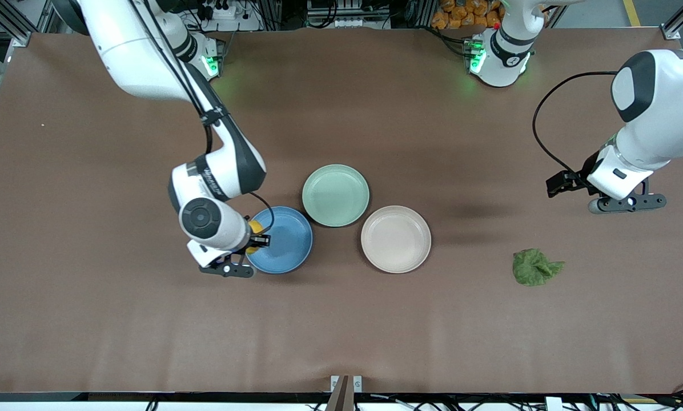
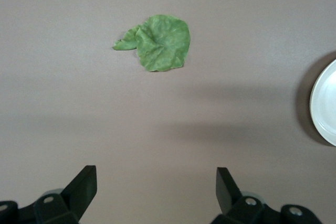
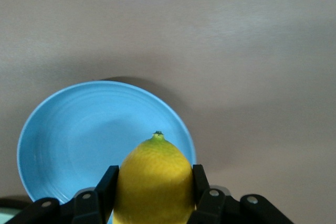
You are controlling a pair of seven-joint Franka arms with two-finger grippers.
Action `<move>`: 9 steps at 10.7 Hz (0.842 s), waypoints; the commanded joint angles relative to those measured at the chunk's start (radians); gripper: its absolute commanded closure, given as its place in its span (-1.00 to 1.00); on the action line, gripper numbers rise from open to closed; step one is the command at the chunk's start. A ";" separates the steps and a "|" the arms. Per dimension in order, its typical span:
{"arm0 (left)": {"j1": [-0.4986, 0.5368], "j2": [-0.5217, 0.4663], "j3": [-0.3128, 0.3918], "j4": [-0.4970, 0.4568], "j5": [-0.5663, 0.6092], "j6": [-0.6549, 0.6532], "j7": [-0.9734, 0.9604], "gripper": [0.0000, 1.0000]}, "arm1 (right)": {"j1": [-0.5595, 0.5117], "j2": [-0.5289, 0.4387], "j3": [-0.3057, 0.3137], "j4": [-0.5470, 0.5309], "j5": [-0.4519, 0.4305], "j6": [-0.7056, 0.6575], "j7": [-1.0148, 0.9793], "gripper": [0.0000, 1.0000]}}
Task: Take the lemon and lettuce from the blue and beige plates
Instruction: 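Lift the lemon off the blue plate with the right gripper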
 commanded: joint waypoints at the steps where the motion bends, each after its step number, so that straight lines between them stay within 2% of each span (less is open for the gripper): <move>1: 0.018 -0.028 0.001 -0.020 -0.004 0.006 -0.017 -1.00 | -0.047 -0.067 0.010 -0.003 -0.004 -0.099 -0.069 0.30; 2: 0.030 -0.061 0.012 -0.017 0.003 -0.049 -0.014 -1.00 | -0.072 -0.083 0.010 -0.003 -0.004 -0.140 -0.100 0.30; 4: 0.037 -0.075 0.018 -0.012 0.005 -0.062 -0.013 -1.00 | -0.121 -0.105 0.010 -0.006 -0.014 -0.195 -0.177 0.31; 9: 0.006 -0.006 0.009 0.161 -0.003 -0.062 0.007 -1.00 | -0.234 -0.125 0.006 -0.020 -0.060 -0.255 -0.335 0.31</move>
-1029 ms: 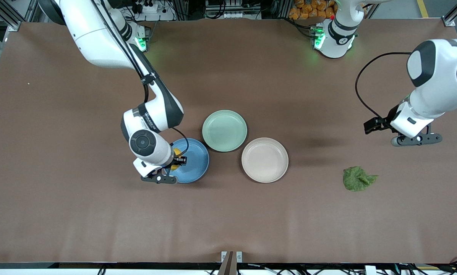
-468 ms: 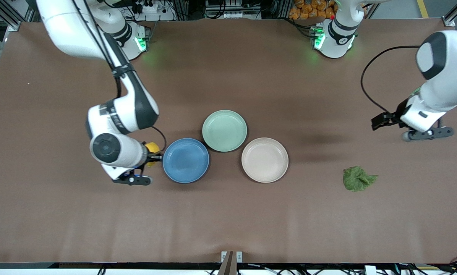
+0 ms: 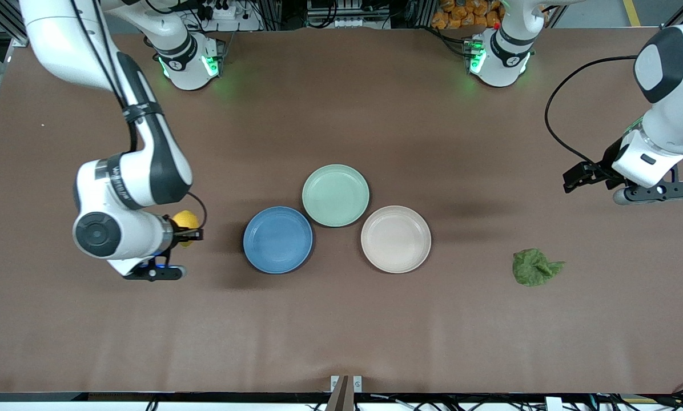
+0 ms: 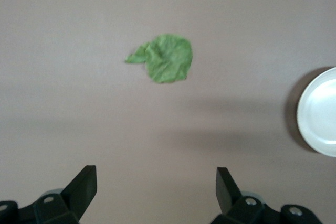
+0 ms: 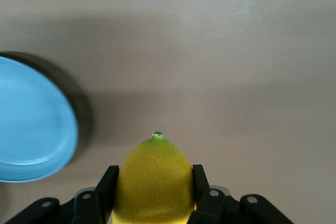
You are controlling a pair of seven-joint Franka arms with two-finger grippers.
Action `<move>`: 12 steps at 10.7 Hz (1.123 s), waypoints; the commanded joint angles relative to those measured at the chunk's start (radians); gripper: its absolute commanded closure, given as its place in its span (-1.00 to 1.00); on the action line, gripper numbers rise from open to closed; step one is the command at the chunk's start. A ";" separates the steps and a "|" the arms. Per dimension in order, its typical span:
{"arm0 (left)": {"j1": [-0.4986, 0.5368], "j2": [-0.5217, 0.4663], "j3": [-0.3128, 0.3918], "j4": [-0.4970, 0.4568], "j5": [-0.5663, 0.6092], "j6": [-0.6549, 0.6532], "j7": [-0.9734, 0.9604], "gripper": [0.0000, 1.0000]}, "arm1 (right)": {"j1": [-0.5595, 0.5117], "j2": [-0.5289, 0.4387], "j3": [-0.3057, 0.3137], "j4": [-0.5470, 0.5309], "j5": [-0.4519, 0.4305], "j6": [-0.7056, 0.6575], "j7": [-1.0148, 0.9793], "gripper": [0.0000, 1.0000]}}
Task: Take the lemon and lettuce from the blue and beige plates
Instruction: 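Lift the lemon off the blue plate with the right gripper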
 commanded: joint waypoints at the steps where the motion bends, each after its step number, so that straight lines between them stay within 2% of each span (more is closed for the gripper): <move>1: 0.005 0.042 0.002 0.114 -0.004 -0.017 0.011 -1.00 | -0.059 -0.041 0.014 -0.036 -0.020 -0.019 -0.081 0.31; 3: 0.002 0.037 0.002 0.150 -0.003 -0.033 0.021 -1.00 | -0.113 -0.062 0.014 -0.059 -0.038 -0.018 -0.173 0.37; 5: 0.005 0.040 -0.001 0.255 -0.001 -0.200 0.105 -1.00 | -0.145 -0.072 0.014 -0.077 -0.040 -0.008 -0.185 0.37; 7: 0.011 0.037 -0.001 0.309 -0.025 -0.294 0.133 -1.00 | -0.162 -0.079 0.015 -0.117 -0.047 0.043 -0.202 0.37; 9: 0.017 0.020 0.003 0.334 -0.073 -0.343 0.120 -1.00 | -0.176 -0.117 0.015 -0.223 -0.047 0.164 -0.204 0.37; 10: 0.017 0.022 0.009 0.363 -0.075 -0.392 0.118 -1.00 | -0.181 -0.130 0.015 -0.270 -0.046 0.215 -0.204 0.37; 12: 0.017 0.022 0.009 0.386 -0.073 -0.406 0.117 -1.00 | -0.196 -0.157 0.015 -0.384 -0.046 0.353 -0.204 0.37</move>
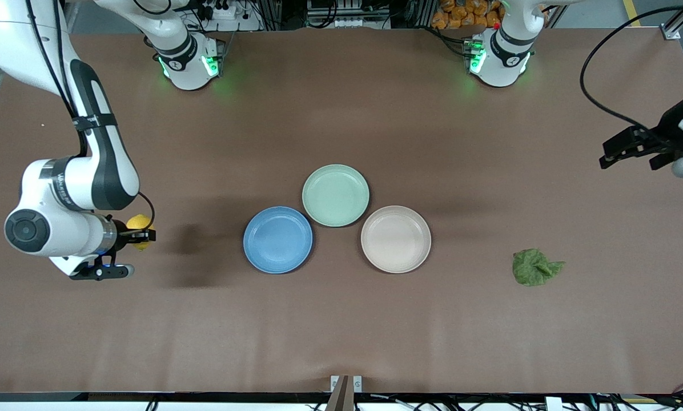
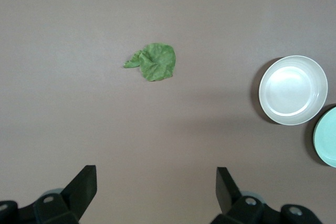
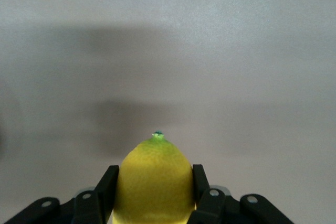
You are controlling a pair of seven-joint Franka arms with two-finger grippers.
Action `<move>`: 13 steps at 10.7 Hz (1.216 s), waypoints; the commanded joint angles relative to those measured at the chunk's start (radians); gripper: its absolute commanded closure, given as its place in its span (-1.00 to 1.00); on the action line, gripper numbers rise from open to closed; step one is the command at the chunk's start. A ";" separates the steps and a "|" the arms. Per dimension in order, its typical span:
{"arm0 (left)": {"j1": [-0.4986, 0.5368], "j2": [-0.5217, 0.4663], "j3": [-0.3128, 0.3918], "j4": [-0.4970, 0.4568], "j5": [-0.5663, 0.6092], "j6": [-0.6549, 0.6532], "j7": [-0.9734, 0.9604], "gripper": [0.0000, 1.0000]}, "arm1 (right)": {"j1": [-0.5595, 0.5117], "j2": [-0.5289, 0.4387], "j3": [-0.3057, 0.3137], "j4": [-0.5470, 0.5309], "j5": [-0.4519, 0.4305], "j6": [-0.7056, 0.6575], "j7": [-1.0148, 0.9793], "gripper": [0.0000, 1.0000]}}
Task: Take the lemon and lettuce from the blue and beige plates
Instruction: 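Lower the lemon onto the table and open the right gripper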
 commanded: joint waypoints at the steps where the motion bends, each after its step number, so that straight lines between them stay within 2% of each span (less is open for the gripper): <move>1: 0.003 0.003 0.003 0.030 -0.023 -0.030 0.012 -1.00 | -0.032 -0.081 0.017 -0.175 -0.015 0.155 -0.012 0.37; 5: 0.005 0.005 0.003 0.028 -0.017 -0.030 0.014 -1.00 | -0.084 -0.075 0.020 -0.356 -0.015 0.483 -0.093 0.37; 8: 0.010 0.008 0.005 0.027 -0.017 -0.030 0.012 -1.00 | -0.085 -0.075 0.020 -0.390 -0.010 0.498 -0.097 0.37; 10: 0.010 0.009 0.005 0.027 -0.017 -0.030 0.011 -1.00 | -0.085 -0.063 0.022 -0.442 -0.004 0.604 -0.092 0.37; 12: 0.010 0.011 0.005 0.028 -0.017 -0.030 0.015 -1.00 | -0.082 -0.052 0.022 -0.450 -0.004 0.622 -0.085 0.22; 13: 0.010 0.011 0.005 0.027 -0.017 -0.029 0.015 -1.00 | -0.080 -0.054 0.022 -0.448 -0.004 0.614 -0.085 -0.05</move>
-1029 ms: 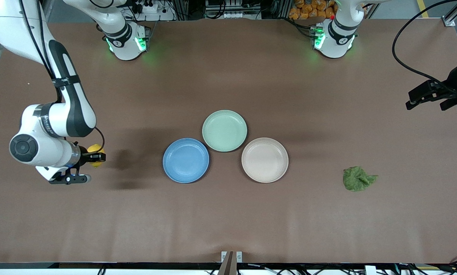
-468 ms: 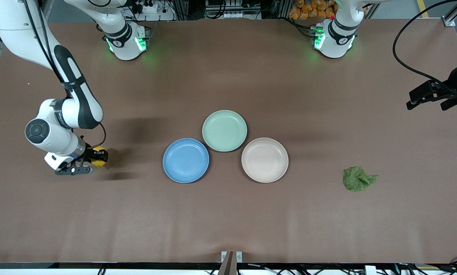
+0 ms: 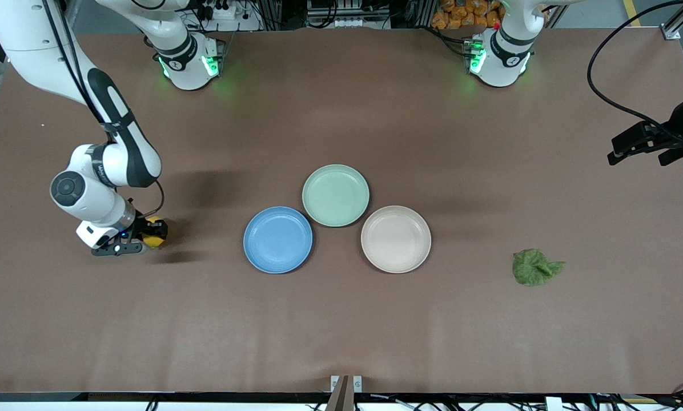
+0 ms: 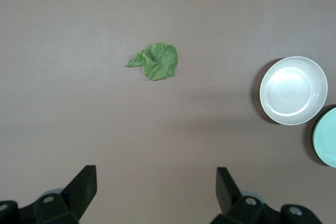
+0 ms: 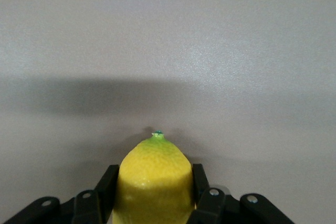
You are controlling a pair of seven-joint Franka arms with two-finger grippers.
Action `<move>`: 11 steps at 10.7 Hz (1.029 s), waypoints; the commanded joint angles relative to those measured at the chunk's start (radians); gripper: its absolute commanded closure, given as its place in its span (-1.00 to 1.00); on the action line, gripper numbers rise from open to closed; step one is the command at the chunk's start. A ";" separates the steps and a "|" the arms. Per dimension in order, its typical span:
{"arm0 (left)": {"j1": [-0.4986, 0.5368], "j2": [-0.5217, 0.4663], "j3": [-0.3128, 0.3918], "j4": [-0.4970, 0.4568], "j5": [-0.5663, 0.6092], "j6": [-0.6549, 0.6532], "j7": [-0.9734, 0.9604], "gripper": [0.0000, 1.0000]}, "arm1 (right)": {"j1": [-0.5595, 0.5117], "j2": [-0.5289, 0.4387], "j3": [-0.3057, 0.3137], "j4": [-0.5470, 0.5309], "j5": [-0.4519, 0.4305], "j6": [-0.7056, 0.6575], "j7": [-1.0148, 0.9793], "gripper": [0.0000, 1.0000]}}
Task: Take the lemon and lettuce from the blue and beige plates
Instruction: 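Lower the lemon onto the table and open the right gripper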
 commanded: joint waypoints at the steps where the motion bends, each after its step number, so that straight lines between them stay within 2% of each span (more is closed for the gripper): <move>1: 0.007 0.004 0.002 0.014 -0.017 -0.018 0.015 -1.00 | -0.011 -0.019 0.015 -0.026 -0.003 -0.001 0.005 -0.64; 2: 0.007 0.006 0.002 0.012 -0.017 -0.018 0.015 -1.00 | -0.011 -0.025 0.015 -0.024 -0.003 -0.005 0.002 -1.00; 5: 0.006 0.007 0.002 0.012 -0.017 -0.018 0.014 -1.00 | -0.011 -0.051 0.018 -0.011 -0.003 -0.034 0.001 -1.00; 11: 0.009 0.007 0.002 0.012 -0.017 -0.018 0.028 -1.00 | 0.010 -0.149 0.018 0.209 -0.003 -0.537 0.004 -1.00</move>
